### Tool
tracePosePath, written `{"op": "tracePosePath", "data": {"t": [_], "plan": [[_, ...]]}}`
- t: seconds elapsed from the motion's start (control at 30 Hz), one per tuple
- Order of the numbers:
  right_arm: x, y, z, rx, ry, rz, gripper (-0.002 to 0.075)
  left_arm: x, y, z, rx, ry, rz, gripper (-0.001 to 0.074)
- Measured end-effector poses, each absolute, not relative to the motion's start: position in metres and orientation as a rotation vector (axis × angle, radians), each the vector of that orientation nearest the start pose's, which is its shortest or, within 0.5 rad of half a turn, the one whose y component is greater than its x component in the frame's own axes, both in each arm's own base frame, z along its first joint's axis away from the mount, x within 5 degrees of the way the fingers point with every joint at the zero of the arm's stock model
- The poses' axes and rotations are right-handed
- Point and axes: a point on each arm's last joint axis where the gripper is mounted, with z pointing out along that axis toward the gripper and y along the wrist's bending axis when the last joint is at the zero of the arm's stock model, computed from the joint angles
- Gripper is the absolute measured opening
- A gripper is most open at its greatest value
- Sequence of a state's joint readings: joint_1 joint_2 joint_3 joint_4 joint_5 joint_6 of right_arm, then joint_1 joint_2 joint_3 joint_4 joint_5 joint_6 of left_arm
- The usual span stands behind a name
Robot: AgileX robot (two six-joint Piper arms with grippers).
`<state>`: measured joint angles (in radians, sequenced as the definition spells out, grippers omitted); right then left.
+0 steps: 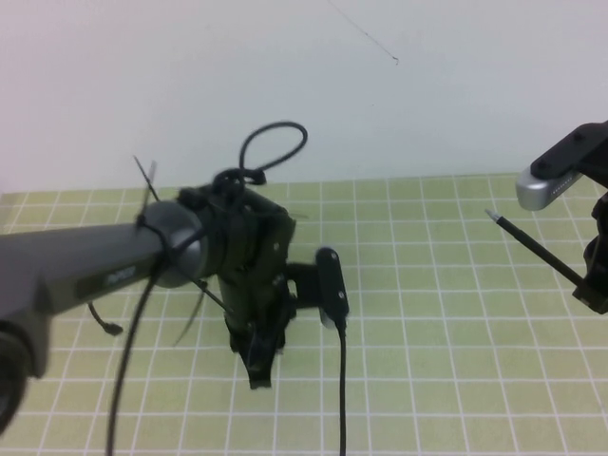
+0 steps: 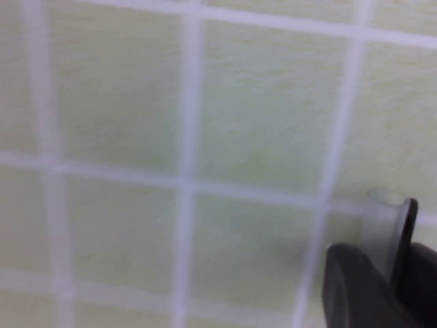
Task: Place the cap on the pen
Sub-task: Put the cap on the pen
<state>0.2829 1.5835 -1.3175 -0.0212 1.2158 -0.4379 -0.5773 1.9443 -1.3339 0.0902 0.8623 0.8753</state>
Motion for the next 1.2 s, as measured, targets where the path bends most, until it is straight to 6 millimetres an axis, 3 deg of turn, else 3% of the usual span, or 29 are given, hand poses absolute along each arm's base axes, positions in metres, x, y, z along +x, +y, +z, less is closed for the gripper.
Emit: {"op": "tracePosePath", "data": {"t": [0.13,0.33,0.47,0.63,0.73,0.87,1.07,1.2], "plan": [[0.296,0.086,0.292,-1.051,2.773,-0.021,0.0057,0.317,-0.199,0.205,1.996,2.158,0.158,0.0001],[0.294,0.097,0.293,-1.072,2.748,0.154,0.0057,0.294,-0.182,0.275,1.886,2.065,0.208,0.0],[0.29,0.102,0.297,-1.046,2.733,0.255,0.0057,0.258,-0.17,0.311,1.848,2.016,0.202,0.0],[0.278,0.105,0.308,-0.986,2.704,0.358,0.0057,0.212,-0.143,0.334,1.775,1.802,0.277,0.0],[0.26,0.114,0.309,-1.029,2.683,0.424,0.0057,0.187,-0.127,0.34,1.687,1.666,0.29,0.0],[0.233,0.126,0.304,-1.123,2.675,0.471,0.0057,0.162,-0.11,0.332,1.599,1.551,0.294,0.0],[0.204,0.139,0.309,-1.113,2.643,0.669,0.0057,0.132,-0.091,0.302,1.63,1.457,0.321,0.0],[0.181,0.151,0.308,-1.202,2.61,0.731,0.0057,0.119,-0.083,0.284,1.6,1.349,0.354,0.0]]}}
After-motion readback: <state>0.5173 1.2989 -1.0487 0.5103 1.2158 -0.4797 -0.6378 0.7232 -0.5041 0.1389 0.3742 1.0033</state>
